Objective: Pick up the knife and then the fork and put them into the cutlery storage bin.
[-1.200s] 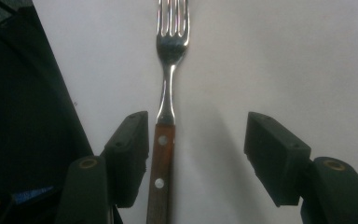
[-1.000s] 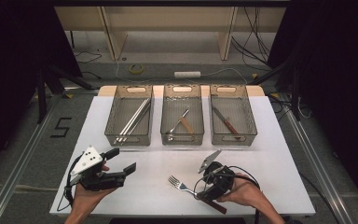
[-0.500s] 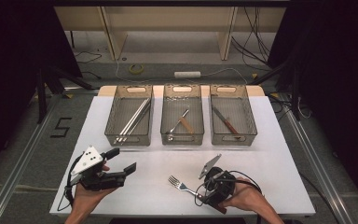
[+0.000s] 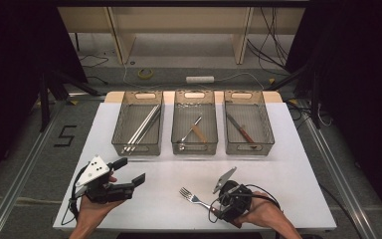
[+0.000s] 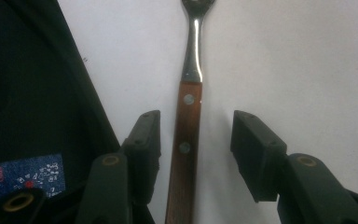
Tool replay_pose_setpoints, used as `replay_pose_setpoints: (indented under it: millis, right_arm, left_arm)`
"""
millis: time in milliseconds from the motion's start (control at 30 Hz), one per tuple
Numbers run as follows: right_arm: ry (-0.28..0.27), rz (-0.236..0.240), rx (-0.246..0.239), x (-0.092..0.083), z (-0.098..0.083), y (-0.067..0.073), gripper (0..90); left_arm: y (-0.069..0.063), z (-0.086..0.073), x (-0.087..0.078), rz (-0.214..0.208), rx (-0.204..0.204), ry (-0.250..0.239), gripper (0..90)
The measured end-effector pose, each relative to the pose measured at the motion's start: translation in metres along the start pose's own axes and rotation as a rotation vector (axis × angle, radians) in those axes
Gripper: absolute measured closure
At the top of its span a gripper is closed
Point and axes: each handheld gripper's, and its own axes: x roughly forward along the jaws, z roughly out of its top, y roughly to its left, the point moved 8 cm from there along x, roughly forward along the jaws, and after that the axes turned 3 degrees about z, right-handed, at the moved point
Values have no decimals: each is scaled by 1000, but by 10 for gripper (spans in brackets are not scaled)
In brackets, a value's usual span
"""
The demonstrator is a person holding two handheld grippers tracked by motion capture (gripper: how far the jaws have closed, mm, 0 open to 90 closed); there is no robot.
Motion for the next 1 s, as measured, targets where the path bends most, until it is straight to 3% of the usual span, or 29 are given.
replay_pose_setpoints:
  millis: [1000]
  right_arm:
    - [27,-21,-21,8,-4,5,629]
  left_arm:
    - [0,0,0,0,1,2,167]
